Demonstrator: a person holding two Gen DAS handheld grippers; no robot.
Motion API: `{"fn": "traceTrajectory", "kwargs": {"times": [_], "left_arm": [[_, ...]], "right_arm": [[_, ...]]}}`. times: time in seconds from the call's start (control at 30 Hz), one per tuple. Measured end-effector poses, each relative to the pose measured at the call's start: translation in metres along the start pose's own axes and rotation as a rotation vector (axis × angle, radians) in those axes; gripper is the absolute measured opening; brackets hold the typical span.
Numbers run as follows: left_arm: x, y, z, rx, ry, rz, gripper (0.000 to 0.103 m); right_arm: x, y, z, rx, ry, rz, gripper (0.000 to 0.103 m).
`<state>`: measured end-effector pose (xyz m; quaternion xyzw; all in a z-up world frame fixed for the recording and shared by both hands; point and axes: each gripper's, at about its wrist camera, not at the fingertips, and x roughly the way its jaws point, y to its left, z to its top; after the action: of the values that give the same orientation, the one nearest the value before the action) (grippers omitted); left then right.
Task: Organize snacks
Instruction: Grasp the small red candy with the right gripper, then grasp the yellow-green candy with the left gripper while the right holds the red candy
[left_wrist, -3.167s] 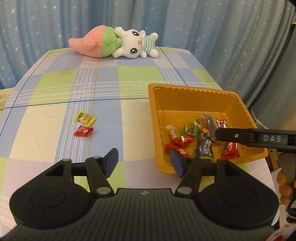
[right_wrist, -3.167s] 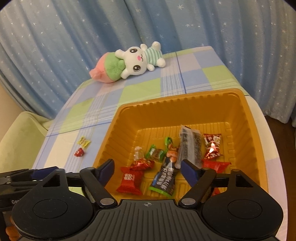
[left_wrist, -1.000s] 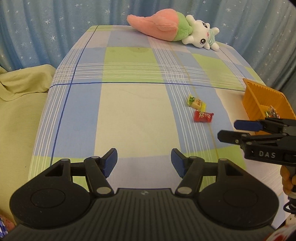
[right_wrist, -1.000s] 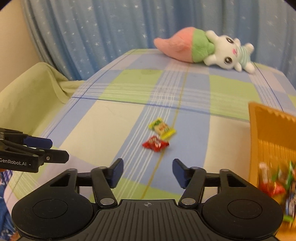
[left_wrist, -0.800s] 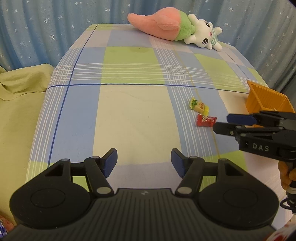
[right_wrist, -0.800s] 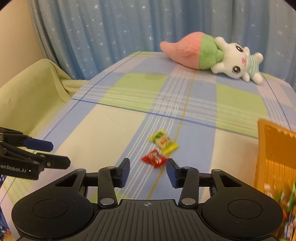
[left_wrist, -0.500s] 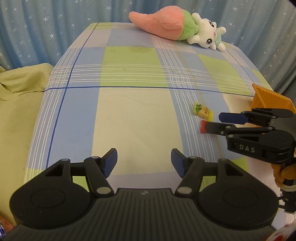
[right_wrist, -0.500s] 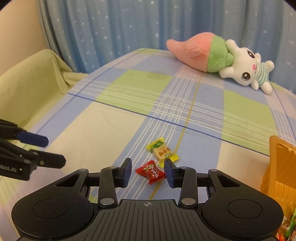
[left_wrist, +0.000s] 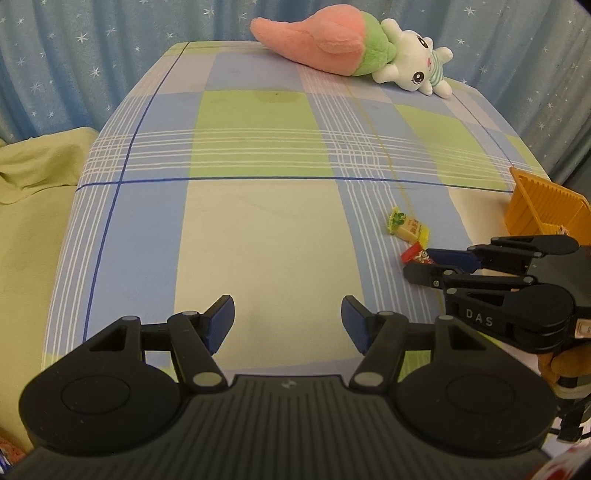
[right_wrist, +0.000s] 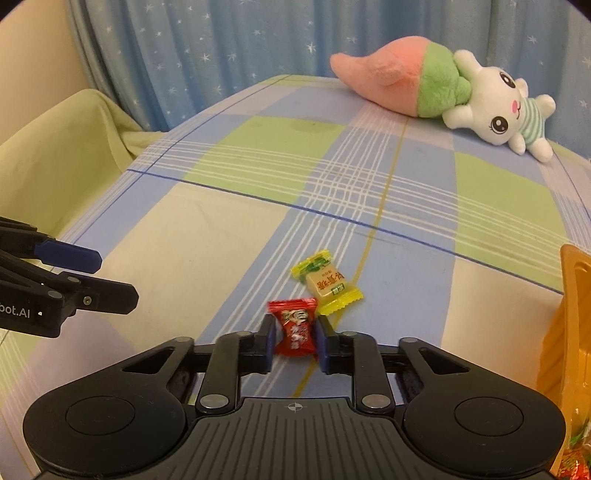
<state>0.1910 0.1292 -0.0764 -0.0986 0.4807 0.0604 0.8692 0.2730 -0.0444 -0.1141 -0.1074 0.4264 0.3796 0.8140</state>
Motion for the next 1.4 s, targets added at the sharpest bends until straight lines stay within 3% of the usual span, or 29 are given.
{"fn": "traceTrajectory", "kwargs": {"times": [0.7,1.0,1.23,1.4], "left_arm": [[0.038,-0.071,0.032,0.192,-0.065,-0.151,0.060],[0.067,-0.087,0.046,0.235,-0.058,-0.143,0.053],[0.083,-0.094,0.047,0.238,-0.040,-0.124,0.042],[0.083,-0.099,0.046,0.247,-0.051,-0.124,0.025]], "right_arm": [[-0.062,-0.048,0.007,0.236,-0.113,-0.080,0.018],[-0.079,-0.065,0.005,0.284,-0.138,-0.104,0.018],[-0.083,-0.072,0.003,0.303,-0.143,-0.102,0.018],[-0.083,-0.072,0.002,0.309,-0.139,-0.094,0.018]]}}
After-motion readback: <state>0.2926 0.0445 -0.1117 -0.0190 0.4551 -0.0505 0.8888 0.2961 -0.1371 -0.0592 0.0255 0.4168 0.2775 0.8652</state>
